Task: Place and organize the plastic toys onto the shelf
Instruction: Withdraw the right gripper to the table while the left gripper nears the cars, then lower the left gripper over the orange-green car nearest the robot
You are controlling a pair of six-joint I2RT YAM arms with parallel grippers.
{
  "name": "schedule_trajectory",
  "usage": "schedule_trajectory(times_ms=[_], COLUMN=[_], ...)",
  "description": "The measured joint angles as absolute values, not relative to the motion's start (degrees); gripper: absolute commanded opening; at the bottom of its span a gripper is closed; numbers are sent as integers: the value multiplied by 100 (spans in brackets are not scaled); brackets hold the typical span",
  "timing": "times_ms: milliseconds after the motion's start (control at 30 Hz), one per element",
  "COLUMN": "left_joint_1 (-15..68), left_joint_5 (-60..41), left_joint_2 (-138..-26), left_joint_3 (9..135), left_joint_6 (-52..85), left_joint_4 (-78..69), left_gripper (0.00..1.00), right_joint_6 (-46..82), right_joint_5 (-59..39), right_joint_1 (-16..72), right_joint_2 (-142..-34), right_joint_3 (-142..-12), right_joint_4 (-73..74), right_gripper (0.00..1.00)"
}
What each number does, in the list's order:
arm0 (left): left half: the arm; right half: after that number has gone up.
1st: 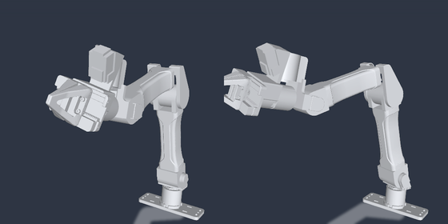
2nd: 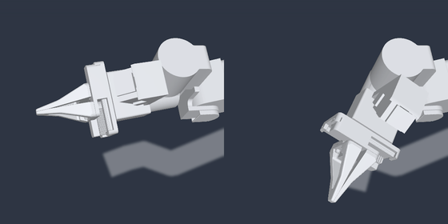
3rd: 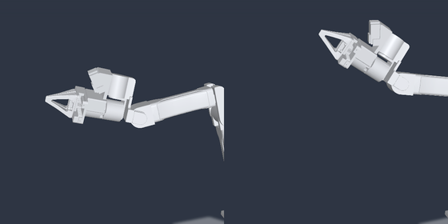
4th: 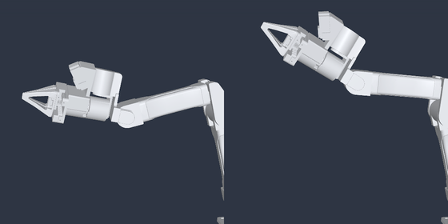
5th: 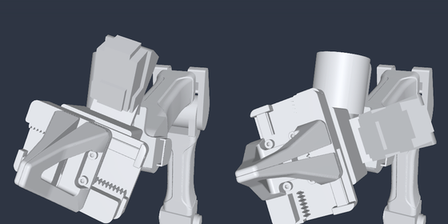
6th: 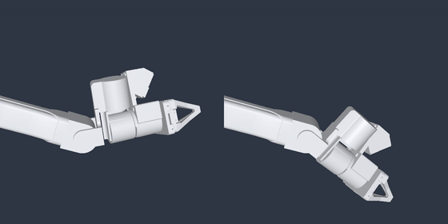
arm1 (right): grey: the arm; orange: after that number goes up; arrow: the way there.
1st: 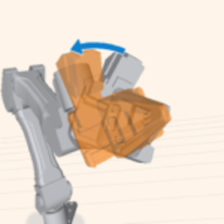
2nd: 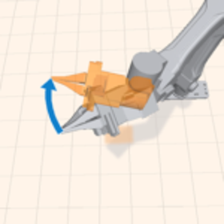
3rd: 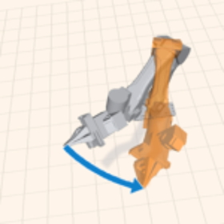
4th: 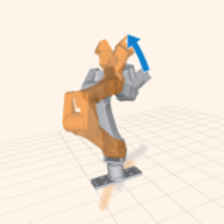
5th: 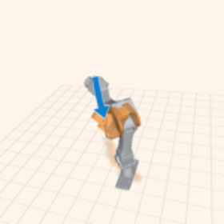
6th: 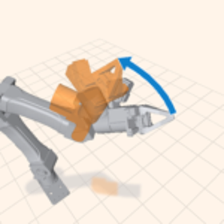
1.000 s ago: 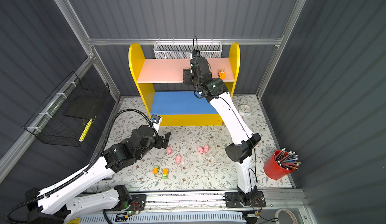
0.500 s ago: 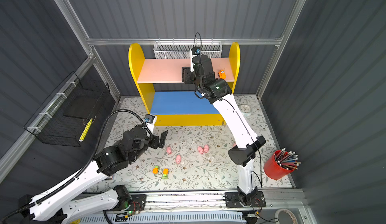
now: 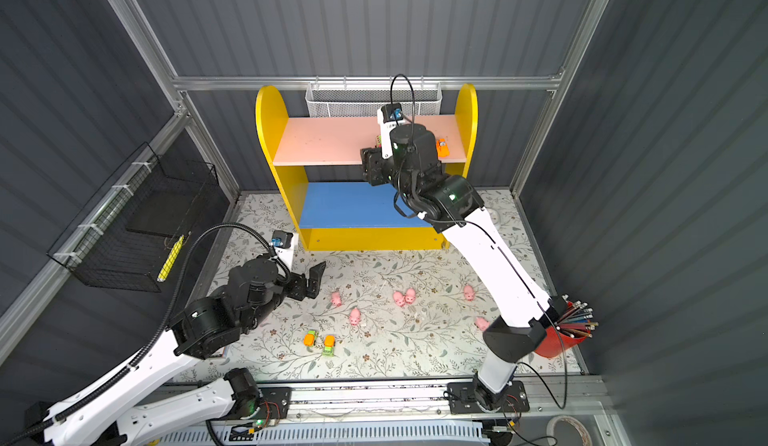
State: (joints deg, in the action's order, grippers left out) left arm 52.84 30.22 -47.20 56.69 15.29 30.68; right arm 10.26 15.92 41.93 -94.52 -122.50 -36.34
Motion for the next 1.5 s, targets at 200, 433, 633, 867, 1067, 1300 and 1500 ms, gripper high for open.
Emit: schedule_trajectory(times_ms=[200, 433, 633, 867, 1067, 1300, 1500], left_joint_1=[5284, 5284, 5284, 5284, 5284, 5284, 5332], left_joint_5=[2978, 2867, 2722, 2410, 2239, 2178, 2158], left_joint_2=[-4219, -3966, -3854, -3369, -2703, -2797, -3607], left_joint_3=[5430, 4818, 4082, 3173, 2606, 2547, 2547], left_joint_6=[2106, 2801, 3420, 4147, 4753, 5070, 5135], left_joint_4=[3284, 3531, 3625, 3736, 4130, 4292, 4285], left_gripper=[100, 100, 98, 92, 91, 89, 85], right_joint_6=[1085, 1426, 1850, 2303, 2558, 2805, 2941], right_joint_5=[1787, 1962, 1994, 1986, 1911, 1625, 1487], right_joint_1=[4407, 4676, 4906, 5122, 5258, 5551, 5719], right_joint_2=[-8307, -7074, -6370, -5590, -5308, -5406, -5435], right_joint_3=[-10678, -8875, -7323, -6130, -5610, -5118, -4842], right_joint_4=[-3363, -3105, -3022, -3015, -2945, -2696, -2598], right_gripper=[69, 76, 80, 83, 87, 94, 99])
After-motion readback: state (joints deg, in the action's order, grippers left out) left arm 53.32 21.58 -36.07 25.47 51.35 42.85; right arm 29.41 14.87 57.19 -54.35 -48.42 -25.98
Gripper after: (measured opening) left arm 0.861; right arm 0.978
